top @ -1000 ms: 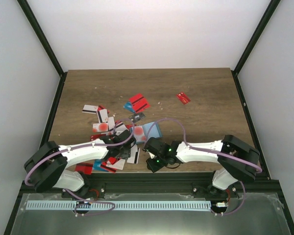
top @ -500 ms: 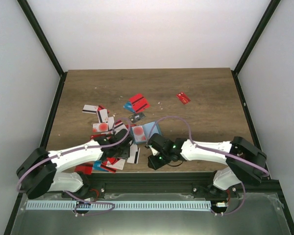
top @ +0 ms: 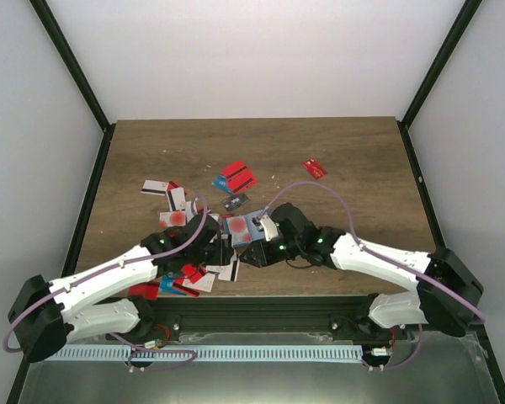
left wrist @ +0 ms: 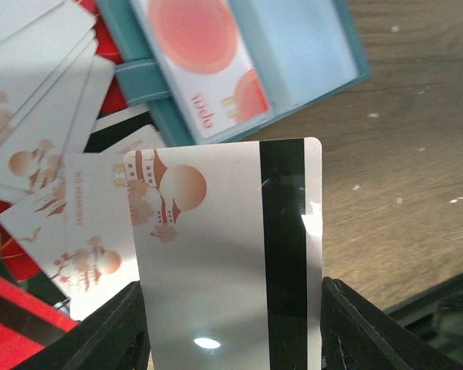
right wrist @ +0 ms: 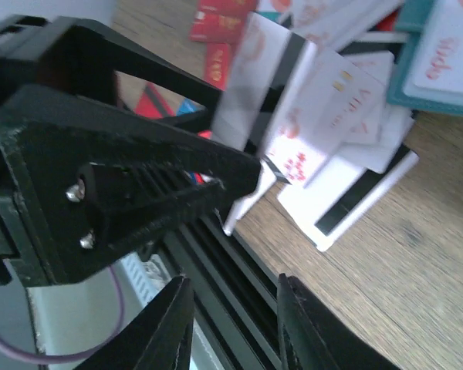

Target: Put the credit cards into the card holder

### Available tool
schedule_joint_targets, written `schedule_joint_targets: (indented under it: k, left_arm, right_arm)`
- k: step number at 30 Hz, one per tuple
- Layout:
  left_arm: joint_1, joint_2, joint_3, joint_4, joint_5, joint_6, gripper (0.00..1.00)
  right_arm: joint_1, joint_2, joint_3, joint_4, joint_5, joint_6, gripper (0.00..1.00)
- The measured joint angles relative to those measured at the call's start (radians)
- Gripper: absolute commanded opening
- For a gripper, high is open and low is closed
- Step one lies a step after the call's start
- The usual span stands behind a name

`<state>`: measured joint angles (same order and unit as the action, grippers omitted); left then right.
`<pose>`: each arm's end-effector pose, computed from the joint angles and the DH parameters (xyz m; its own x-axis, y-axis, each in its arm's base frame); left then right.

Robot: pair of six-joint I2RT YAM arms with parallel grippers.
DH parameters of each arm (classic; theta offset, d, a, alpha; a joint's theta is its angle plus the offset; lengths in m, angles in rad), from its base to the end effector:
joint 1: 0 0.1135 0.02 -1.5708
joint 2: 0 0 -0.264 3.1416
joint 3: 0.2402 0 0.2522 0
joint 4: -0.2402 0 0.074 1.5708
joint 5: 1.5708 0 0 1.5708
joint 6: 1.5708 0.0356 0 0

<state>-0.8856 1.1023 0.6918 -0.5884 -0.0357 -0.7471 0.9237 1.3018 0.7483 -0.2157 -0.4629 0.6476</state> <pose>0.1330 -0.1608 0.2142 -0.9079 0.0378 -0.4175 0.1972 0.9174 -0.3458 0.1476 0.2217 0.2167 -0.8818 -0.2716 -0.3856 -0.4706 0.5609 0.6811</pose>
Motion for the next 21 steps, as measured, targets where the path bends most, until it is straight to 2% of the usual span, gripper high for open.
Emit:
schedule_joint_targets:
  k: [7, 13, 17, 21]
  left_arm:
    - [0.0, -0.039, 0.0, 0.089, 0.072, 0.0, 0.54]
    - [0.0, -0.061, -0.026, 0.185, 0.135, 0.039, 0.51]
    - [0.0, -0.076, -0.045, 0.244, 0.189, 0.079, 0.5]
    - [0.0, -0.076, -0.046, 0.304, 0.237, 0.119, 0.5]
  right_arm:
    - [-0.022, -0.028, -0.05, 0.146, -0.088, 0.058, 0.35]
    - [-0.103, -0.148, -0.107, 0.195, -0.079, 0.121, 0.43]
    - [-0.156, -0.206, -0.112, 0.206, -0.073, 0.141, 0.43]
    - [-0.165, -0.19, -0.108, 0.201, -0.07, 0.151, 0.42]
